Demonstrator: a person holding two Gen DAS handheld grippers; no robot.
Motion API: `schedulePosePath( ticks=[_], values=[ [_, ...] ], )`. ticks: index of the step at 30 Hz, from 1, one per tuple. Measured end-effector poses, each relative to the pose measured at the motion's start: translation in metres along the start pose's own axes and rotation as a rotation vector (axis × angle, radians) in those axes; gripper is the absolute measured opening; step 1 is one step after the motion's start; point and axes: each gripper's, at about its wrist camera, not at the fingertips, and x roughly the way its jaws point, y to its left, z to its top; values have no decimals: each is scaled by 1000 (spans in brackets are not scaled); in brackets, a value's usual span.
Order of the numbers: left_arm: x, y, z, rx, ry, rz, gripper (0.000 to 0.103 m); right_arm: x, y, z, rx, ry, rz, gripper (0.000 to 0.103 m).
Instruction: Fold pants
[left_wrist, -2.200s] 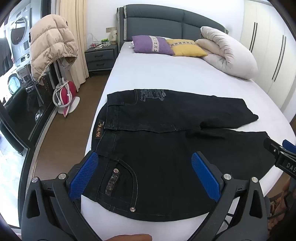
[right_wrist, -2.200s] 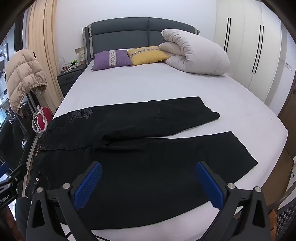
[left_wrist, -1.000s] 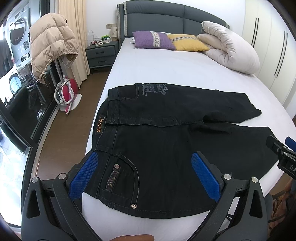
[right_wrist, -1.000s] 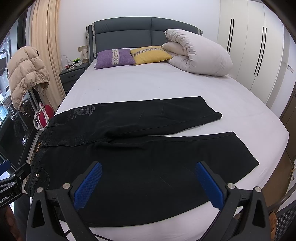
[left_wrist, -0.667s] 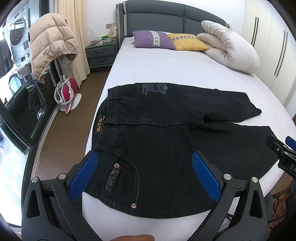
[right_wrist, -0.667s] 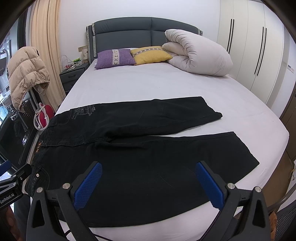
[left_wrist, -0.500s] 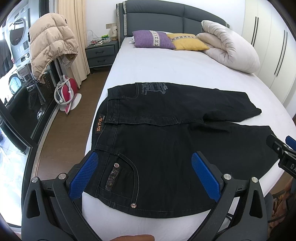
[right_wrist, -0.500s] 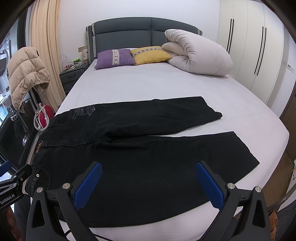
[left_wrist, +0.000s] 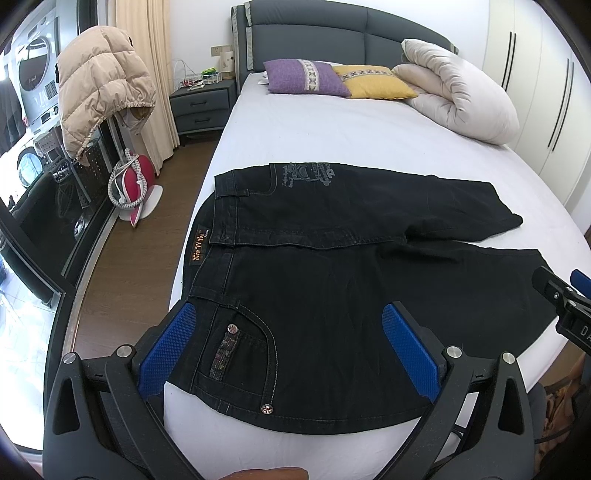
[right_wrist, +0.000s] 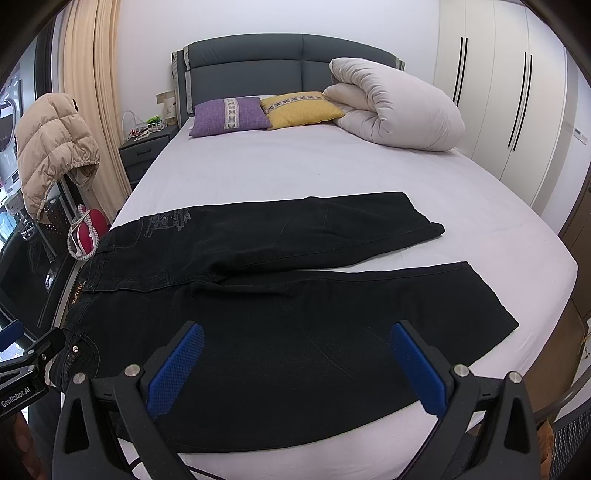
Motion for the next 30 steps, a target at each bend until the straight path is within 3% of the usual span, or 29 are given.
schedulePosePath(
  ticks=[30],
  values=[
    [0,-1,1,1,4,1,103,1,1,0,-1,3,2,103]
  ],
)
